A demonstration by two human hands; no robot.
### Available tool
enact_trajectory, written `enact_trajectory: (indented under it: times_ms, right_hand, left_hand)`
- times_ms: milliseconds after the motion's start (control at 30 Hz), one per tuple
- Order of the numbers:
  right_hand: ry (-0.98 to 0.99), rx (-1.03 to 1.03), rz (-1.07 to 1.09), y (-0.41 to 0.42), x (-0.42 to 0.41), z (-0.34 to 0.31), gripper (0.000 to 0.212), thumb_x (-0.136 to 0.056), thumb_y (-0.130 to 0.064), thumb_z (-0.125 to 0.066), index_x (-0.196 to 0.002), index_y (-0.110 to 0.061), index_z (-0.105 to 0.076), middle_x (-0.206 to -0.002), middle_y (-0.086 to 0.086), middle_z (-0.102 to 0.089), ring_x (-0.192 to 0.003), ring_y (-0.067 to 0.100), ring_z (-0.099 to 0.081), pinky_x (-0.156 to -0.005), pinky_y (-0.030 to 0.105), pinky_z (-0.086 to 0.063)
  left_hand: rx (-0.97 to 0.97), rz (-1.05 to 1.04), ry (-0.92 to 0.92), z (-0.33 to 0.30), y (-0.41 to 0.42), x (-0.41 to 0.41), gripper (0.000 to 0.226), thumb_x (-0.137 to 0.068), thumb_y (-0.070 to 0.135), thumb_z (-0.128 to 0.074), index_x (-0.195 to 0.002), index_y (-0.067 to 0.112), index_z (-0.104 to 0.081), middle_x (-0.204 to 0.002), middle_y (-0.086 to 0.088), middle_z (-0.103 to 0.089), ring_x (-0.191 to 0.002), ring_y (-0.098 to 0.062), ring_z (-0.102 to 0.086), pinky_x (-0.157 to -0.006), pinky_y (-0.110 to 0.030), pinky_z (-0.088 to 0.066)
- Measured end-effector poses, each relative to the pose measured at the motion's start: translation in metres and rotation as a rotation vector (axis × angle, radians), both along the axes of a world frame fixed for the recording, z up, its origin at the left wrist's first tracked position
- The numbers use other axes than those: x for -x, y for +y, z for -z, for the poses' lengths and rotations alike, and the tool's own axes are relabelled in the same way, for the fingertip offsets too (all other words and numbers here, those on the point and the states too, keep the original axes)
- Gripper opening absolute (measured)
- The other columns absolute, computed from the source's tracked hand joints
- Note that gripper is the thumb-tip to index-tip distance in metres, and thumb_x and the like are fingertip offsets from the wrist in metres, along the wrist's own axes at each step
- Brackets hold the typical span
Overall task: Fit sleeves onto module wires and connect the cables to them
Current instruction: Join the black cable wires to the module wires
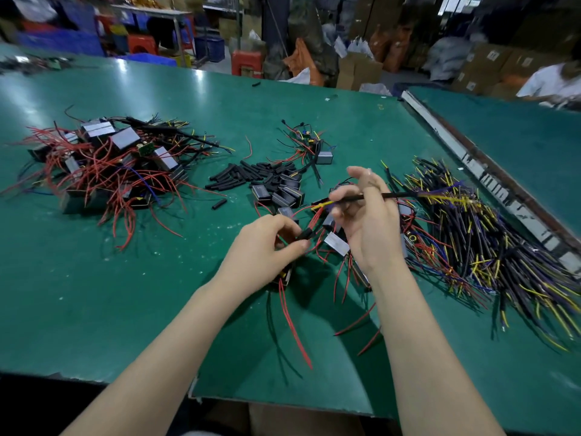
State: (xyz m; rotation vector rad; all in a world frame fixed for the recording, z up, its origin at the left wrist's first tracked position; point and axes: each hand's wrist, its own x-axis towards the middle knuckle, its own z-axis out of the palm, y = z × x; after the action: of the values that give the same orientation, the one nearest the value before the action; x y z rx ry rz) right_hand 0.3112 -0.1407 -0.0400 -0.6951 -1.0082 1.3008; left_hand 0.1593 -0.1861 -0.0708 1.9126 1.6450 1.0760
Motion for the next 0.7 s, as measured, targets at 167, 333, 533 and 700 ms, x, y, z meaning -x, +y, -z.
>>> enact_trajectory:
  times_ms: [167,333,533,700]
  right_hand:
    - [0.213,0.156,-0.062,0.002,-0.003,-0.004,0.021,-0.100,-0.035,-0.044,-0.098,-0.018,-0.056,-0.044,-0.002,-0.044,-0.041,0.008,-0.038,-0.038,0.017,-0.031]
    - [0.226,0.190,-0.081,0.004,-0.003,-0.003,0.022,-0.099,-0.034,-0.045,-0.098,-0.016,-0.058,-0.044,-0.003,-0.040,-0.040,0.007,-0.037,-0.036,0.015,-0.028]
    - [0.295,0.200,-0.096,0.005,-0.006,-0.002,0.021,-0.099,-0.033,-0.044,-0.097,-0.017,-0.058,-0.045,-0.003,-0.040,-0.041,0.007,-0.034,-0.037,0.015,-0.028]
    - [0.212,0.175,-0.107,0.003,-0.003,-0.003,0.022,-0.100,-0.031,-0.043,-0.098,-0.014,-0.057,-0.044,-0.003,-0.040,-0.040,0.008,-0.033,-0.039,0.017,-0.026]
  left_hand:
    - [0.103,0.103,-0.348,0.000,0.000,-0.002,0.013,-0.083,0.022,-0.071,-0.078,0.028,-0.061,-0.066,0.018,-0.062,-0.058,0.004,-0.053,-0.060,-0.012,-0.042]
    - [0.043,0.228,-0.395,-0.009,0.001,-0.006,0.012,-0.089,0.018,-0.065,-0.082,0.028,-0.062,-0.067,0.022,-0.061,-0.061,0.007,-0.050,-0.061,-0.007,-0.039]
    - [0.037,0.159,-0.146,-0.003,0.001,-0.005,0.019,-0.083,0.028,-0.071,-0.080,0.040,-0.057,-0.081,0.015,-0.059,-0.067,0.003,-0.052,-0.068,-0.014,-0.042]
    - [-0.005,0.164,-0.227,-0.007,0.000,-0.010,0.017,-0.084,0.025,-0.070,-0.078,0.037,-0.061,-0.068,0.026,-0.061,-0.062,0.008,-0.052,-0.062,-0.009,-0.040]
